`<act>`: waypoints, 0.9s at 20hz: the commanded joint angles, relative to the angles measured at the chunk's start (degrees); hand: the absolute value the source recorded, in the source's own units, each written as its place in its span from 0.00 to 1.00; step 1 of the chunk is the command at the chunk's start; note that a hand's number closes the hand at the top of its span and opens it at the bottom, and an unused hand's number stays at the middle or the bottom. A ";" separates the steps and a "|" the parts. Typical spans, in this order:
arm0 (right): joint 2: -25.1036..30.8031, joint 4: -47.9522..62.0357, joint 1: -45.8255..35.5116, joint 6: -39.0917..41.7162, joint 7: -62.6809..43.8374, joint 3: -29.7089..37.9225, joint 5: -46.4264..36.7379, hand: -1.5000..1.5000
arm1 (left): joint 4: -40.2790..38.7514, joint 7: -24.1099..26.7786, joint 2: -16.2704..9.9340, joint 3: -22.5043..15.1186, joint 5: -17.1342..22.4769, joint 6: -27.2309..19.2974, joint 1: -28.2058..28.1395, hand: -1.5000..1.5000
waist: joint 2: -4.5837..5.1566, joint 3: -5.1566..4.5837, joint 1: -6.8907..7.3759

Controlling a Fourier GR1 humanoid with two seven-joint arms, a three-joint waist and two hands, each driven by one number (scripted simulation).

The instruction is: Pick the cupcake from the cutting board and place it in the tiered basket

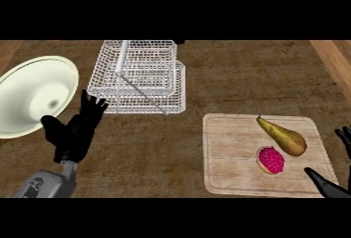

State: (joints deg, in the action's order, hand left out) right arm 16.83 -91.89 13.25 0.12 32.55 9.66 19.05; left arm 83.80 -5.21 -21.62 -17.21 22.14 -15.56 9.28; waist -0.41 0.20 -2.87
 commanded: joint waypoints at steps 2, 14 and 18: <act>2.59 -6.84 12.69 -1.19 6.29 -1.14 -10.45 0.00 | 0.67 0.04 0.43 -1.44 1.22 4.42 -1.12 0.50 | 0.15 -0.30 1.03; 8.76 -35.95 31.73 -15.86 -27.63 -1.06 -36.60 0.00 | 2.09 -3.06 -0.32 -1.02 1.15 4.97 0.12 0.50 | 0.70 -0.58 2.40; 8.18 -47.90 33.84 -12.11 -42.05 -5.80 -42.67 0.00 | 0.72 -4.32 0.46 -0.63 0.63 5.51 2.88 0.50 | 0.65 -0.39 2.63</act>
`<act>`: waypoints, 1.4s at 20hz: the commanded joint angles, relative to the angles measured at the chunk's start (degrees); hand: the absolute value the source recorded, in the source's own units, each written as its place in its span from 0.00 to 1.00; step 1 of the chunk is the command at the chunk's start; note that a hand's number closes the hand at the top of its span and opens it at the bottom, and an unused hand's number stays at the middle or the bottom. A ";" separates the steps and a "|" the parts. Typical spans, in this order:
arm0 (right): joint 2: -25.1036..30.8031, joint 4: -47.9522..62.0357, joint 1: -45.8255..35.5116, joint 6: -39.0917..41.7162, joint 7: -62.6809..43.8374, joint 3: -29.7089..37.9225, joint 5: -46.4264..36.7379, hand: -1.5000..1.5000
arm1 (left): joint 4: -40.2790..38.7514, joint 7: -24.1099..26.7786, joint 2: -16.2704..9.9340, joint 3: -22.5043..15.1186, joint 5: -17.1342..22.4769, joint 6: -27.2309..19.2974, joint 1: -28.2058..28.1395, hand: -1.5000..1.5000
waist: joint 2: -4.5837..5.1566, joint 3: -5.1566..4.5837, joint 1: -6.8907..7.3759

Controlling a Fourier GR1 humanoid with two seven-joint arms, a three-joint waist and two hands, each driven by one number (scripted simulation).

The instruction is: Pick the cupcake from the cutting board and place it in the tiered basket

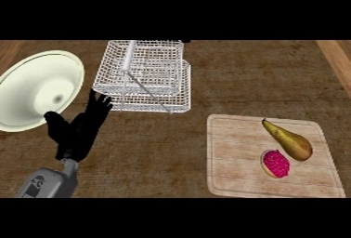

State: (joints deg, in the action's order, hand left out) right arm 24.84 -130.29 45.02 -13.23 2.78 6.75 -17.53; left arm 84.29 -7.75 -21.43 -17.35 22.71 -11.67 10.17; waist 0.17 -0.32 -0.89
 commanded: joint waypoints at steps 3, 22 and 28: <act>-2.89 -16.18 2.05 2.18 -20.76 -13.25 -15.06 0.00 | 1.54 -2.12 1.50 -1.32 -1.07 0.06 1.85 0.50 | 0.08 0.11 1.19; -6.47 3.10 -18.22 6.01 -46.44 -31.83 -37.49 0.00 | -0.91 -3.89 2.80 3.83 -1.71 4.64 2.60 0.50 | -0.21 0.31 0.73; -7.42 9.53 -19.40 1.91 -43.93 -27.49 -38.46 0.00 | 0.57 -3.76 5.21 3.25 -4.50 4.21 1.40 0.50 | -0.21 0.34 0.69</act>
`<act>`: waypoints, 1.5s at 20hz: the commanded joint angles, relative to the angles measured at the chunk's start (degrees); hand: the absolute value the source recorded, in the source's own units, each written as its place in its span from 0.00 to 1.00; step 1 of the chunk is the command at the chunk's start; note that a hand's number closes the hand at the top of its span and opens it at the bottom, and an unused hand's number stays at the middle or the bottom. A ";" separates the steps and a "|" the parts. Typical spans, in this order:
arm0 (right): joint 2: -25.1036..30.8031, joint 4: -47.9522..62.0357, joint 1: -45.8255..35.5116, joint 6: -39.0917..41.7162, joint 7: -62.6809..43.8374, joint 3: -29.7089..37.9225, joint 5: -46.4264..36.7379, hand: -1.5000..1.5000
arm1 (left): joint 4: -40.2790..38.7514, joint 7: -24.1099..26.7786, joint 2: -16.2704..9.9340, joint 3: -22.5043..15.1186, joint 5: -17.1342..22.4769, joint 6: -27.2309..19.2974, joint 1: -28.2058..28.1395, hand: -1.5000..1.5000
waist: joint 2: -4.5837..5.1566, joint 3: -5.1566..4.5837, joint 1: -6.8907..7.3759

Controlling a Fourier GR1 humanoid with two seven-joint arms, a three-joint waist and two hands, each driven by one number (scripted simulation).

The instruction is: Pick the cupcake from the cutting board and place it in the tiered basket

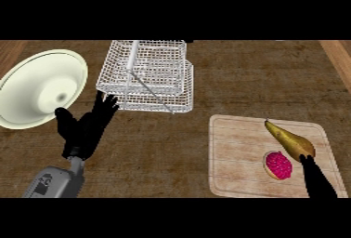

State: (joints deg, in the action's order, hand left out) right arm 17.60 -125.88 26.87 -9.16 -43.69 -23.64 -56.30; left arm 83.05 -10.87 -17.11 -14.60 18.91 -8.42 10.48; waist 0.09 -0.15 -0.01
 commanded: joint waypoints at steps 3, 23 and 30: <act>-1.72 4.67 -1.00 -2.81 1.31 2.41 -2.23 0.00 | 2.59 -1.15 -0.24 3.01 -0.06 3.26 -0.01 0.50 | -0.14 0.16 -0.18; -4.44 20.60 -10.46 -5.76 13.63 12.94 8.23 0.00 | 4.30 -2.02 5.12 4.72 -6.20 6.55 -2.92 0.50 | -0.12 0.17 0.04; -5.23 25.80 -9.59 -7.25 18.16 15.28 8.86 0.00 | -0.28 -0.24 5.57 8.60 -6.88 9.27 -0.25 0.50 | -0.09 0.15 -0.17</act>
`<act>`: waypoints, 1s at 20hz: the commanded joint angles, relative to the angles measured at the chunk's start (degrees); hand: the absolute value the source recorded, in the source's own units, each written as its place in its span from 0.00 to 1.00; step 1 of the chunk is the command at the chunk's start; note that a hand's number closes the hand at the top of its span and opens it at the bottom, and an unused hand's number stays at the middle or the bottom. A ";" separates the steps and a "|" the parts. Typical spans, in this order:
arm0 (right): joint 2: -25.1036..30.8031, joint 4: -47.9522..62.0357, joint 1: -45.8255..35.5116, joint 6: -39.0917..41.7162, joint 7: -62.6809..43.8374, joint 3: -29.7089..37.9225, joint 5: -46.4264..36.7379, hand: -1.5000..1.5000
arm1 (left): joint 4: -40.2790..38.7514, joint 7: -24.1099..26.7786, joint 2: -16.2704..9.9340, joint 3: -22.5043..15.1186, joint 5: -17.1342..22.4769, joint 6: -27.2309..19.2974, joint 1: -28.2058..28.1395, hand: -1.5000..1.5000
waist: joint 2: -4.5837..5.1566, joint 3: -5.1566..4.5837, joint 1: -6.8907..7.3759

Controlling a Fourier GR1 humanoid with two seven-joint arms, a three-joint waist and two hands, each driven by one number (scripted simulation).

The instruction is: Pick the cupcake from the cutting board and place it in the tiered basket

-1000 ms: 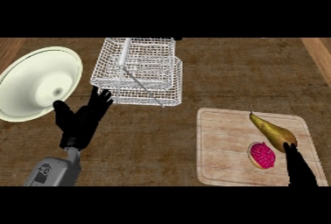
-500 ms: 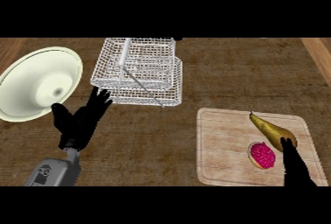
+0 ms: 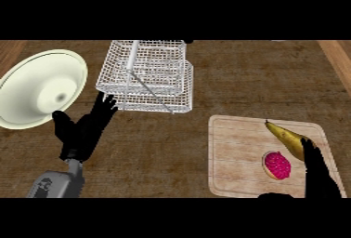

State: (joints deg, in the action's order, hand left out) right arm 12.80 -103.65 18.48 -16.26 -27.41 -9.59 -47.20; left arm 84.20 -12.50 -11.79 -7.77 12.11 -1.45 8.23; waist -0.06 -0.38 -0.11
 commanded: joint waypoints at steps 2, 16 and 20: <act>-0.79 6.84 -4.27 0.10 3.00 2.43 0.73 0.00 | 1.37 1.69 -0.05 1.44 -0.15 3.11 -1.63 0.50 | 0.05 0.38 0.12; -2.55 10.20 -10.10 0.68 7.54 -0.71 -1.85 1.00 | -0.03 -0.97 1.84 2.74 -1.52 1.62 2.83 0.50 | 0.13 0.36 0.14; -4.31 10.67 -9.14 -2.95 10.32 -1.33 -2.66 1.00 | -1.52 -0.26 3.24 2.13 -2.52 1.05 3.19 0.50 | 0.15 0.37 -0.07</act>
State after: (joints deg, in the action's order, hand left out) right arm 10.44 -96.00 12.49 -18.87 -17.27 -9.94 -49.23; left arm 85.49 -14.74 -9.20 -7.10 10.30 -0.04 7.22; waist -0.83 -1.46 -0.41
